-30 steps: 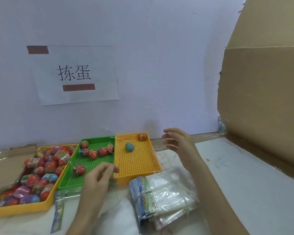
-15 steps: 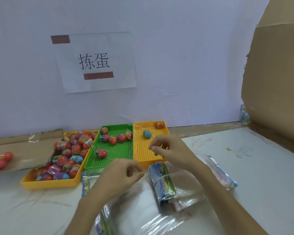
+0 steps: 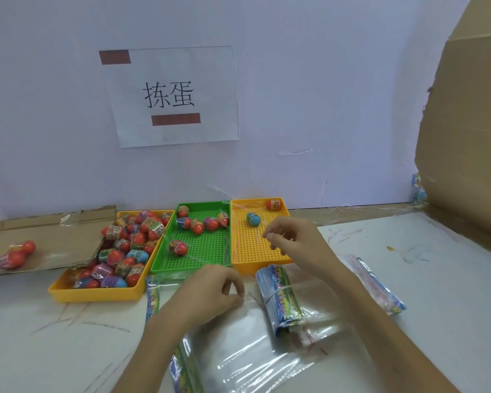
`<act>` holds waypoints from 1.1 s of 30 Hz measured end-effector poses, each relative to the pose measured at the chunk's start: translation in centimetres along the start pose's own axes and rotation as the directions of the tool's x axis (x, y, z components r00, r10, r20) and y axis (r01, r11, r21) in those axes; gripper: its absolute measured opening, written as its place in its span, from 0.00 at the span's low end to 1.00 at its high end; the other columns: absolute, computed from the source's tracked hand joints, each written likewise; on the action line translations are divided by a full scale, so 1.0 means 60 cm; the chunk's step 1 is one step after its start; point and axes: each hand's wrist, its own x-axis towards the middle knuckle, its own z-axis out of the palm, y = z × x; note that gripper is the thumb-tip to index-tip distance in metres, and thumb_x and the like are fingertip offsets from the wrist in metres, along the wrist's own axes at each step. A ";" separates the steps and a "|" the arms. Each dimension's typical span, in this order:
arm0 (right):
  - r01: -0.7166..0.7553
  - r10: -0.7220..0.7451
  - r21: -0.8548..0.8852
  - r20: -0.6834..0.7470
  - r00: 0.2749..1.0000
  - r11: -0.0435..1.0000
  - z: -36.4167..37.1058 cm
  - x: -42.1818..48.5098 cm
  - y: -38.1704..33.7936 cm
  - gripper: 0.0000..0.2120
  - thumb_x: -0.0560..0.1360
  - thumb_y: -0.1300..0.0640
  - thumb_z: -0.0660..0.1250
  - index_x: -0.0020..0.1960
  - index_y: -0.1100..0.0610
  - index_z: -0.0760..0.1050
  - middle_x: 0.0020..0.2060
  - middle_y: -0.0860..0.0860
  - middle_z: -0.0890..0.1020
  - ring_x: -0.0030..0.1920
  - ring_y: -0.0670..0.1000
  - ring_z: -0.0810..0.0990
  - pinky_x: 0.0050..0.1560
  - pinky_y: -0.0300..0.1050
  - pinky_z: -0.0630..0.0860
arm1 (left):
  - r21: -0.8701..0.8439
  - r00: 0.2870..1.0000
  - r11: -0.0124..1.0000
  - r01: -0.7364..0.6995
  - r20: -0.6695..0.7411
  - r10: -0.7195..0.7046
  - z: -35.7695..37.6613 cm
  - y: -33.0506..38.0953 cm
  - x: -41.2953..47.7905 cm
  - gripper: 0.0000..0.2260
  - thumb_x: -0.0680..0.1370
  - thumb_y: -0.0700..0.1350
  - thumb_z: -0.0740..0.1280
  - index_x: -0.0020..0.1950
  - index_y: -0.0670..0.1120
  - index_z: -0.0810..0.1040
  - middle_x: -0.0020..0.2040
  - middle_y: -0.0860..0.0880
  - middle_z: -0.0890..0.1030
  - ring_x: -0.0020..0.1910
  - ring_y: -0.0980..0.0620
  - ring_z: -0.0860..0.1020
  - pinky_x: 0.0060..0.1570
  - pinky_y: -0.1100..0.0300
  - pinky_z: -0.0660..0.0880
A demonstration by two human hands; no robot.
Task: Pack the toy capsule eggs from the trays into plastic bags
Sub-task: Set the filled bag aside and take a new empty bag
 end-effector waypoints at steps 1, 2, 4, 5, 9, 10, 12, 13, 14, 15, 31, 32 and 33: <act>0.000 0.000 -0.004 0.002 1.000 1.000 0.001 0.000 0.000 0.07 0.79 0.59 0.69 0.44 0.51 0.82 0.35 0.50 0.83 0.39 0.54 0.82 0.39 0.43 0.76 | 0.010 1.000 1.000 0.007 -0.026 -0.007 0.000 -0.003 0.000 0.05 0.75 0.54 0.75 0.42 0.57 0.81 0.33 0.56 0.75 0.34 0.58 0.73 0.36 0.56 0.71; -0.001 0.001 -0.007 0.003 1.000 1.000 0.002 0.000 0.000 0.07 0.79 0.59 0.69 0.44 0.51 0.82 0.35 0.50 0.83 0.39 0.55 0.82 0.39 0.43 0.76 | 0.009 0.998 1.000 0.010 -0.058 -0.009 0.000 -0.004 0.000 0.05 0.75 0.53 0.75 0.42 0.57 0.80 0.34 0.55 0.76 0.34 0.58 0.73 0.37 0.54 0.73; -0.003 0.003 -0.007 0.006 1.000 1.000 0.002 0.000 0.001 0.07 0.79 0.59 0.69 0.44 0.50 0.82 0.35 0.49 0.83 0.39 0.54 0.82 0.39 0.44 0.76 | -0.033 0.990 0.999 -0.013 -0.138 0.008 0.000 -0.007 -0.002 0.06 0.76 0.51 0.74 0.41 0.56 0.79 0.35 0.55 0.77 0.34 0.57 0.73 0.37 0.53 0.73; -0.006 0.006 -0.005 0.007 1.000 1.000 0.001 0.000 0.001 0.07 0.79 0.59 0.69 0.44 0.50 0.82 0.35 0.49 0.83 0.39 0.54 0.82 0.40 0.45 0.77 | -0.056 0.982 0.998 -0.042 -0.187 0.030 -0.001 -0.006 -0.003 0.07 0.76 0.50 0.74 0.41 0.57 0.78 0.35 0.55 0.77 0.35 0.58 0.73 0.37 0.55 0.72; -0.004 0.004 0.001 -0.001 1.000 1.000 -0.001 0.000 0.002 0.07 0.79 0.59 0.69 0.43 0.50 0.82 0.38 0.46 0.83 0.39 0.48 0.79 0.42 0.43 0.75 | -0.006 0.852 0.987 -0.163 -0.504 0.138 -0.010 0.007 -0.003 0.07 0.78 0.51 0.73 0.44 0.57 0.76 0.48 0.59 0.73 0.42 0.61 0.75 0.40 0.66 0.74; -0.003 0.003 -0.004 -0.002 1.000 1.000 -0.002 0.000 0.002 0.08 0.79 0.59 0.69 0.43 0.50 0.82 0.39 0.46 0.83 0.39 0.47 0.79 0.42 0.41 0.74 | 0.008 0.785 0.982 -0.191 -0.600 0.158 -0.014 0.010 -0.003 0.05 0.78 0.50 0.73 0.45 0.54 0.78 0.50 0.57 0.73 0.45 0.60 0.74 0.43 0.68 0.73; -0.003 0.003 0.007 0.003 1.000 1.000 -0.002 0.000 -0.001 0.08 0.80 0.58 0.68 0.44 0.50 0.82 0.40 0.46 0.83 0.41 0.48 0.81 0.43 0.42 0.74 | -0.024 0.653 0.968 -0.250 -0.743 0.150 -0.020 0.014 -0.005 0.05 0.79 0.48 0.71 0.46 0.51 0.78 0.47 0.56 0.76 0.46 0.59 0.73 0.45 0.68 0.71; -0.004 0.004 0.042 0.016 1.000 0.999 -0.002 0.001 -0.003 0.08 0.81 0.57 0.67 0.45 0.51 0.82 0.41 0.47 0.84 0.42 0.49 0.82 0.44 0.43 0.75 | -0.087 0.611 0.956 -0.280 -0.784 0.108 -0.022 0.016 -0.008 0.05 0.81 0.49 0.70 0.46 0.51 0.78 0.44 0.57 0.77 0.43 0.58 0.74 0.42 0.68 0.71; -0.011 0.007 0.109 0.037 0.999 0.994 -0.001 0.001 -0.006 0.08 0.82 0.56 0.64 0.48 0.52 0.82 0.42 0.49 0.85 0.43 0.50 0.83 0.44 0.45 0.76 | -0.176 0.589 0.934 -0.311 -0.807 0.044 -0.024 0.018 -0.010 0.05 0.81 0.50 0.68 0.46 0.51 0.77 0.40 0.57 0.78 0.38 0.56 0.75 0.37 0.67 0.71; -0.031 0.018 0.196 0.068 0.997 0.980 -0.001 0.001 -0.009 0.09 0.83 0.54 0.62 0.51 0.53 0.81 0.45 0.50 0.85 0.46 0.50 0.84 0.46 0.47 0.77 | -0.275 0.579 0.900 -0.337 -0.815 -0.032 -0.026 0.020 -0.012 0.04 0.81 0.49 0.68 0.47 0.52 0.77 0.38 0.54 0.79 0.35 0.54 0.75 0.33 0.65 0.72; -0.111 0.080 0.283 0.117 0.990 0.953 0.039 -0.011 -0.027 0.08 0.78 0.55 0.72 0.40 0.49 0.81 0.40 0.51 0.85 0.38 0.44 0.78 0.43 0.40 0.73 | -0.921 0.785 -0.062 -0.384 -0.290 -0.547 -0.037 -0.004 0.000 0.24 0.72 0.37 0.72 0.68 0.41 0.76 0.43 0.50 0.83 0.33 0.58 0.78 0.31 0.65 0.75; -0.105 0.072 0.293 0.123 0.990 0.950 0.037 -0.011 -0.028 0.07 0.77 0.57 0.72 0.40 0.51 0.81 0.39 0.50 0.86 0.37 0.43 0.79 0.42 0.39 0.74 | -0.921 0.800 -0.093 -0.379 -0.275 -0.533 -0.037 -0.006 0.000 0.24 0.71 0.38 0.72 0.68 0.40 0.77 0.43 0.50 0.83 0.33 0.58 0.77 0.30 0.66 0.75; -0.106 0.069 0.312 0.126 0.990 0.944 0.036 -0.013 -0.030 0.06 0.77 0.60 0.73 0.41 0.52 0.81 0.39 0.50 0.86 0.37 0.43 0.81 0.41 0.38 0.75 | -0.918 0.813 -0.117 -0.379 -0.270 -0.516 -0.037 -0.008 0.001 0.23 0.71 0.38 0.72 0.66 0.41 0.79 0.43 0.49 0.83 0.33 0.59 0.77 0.30 0.66 0.75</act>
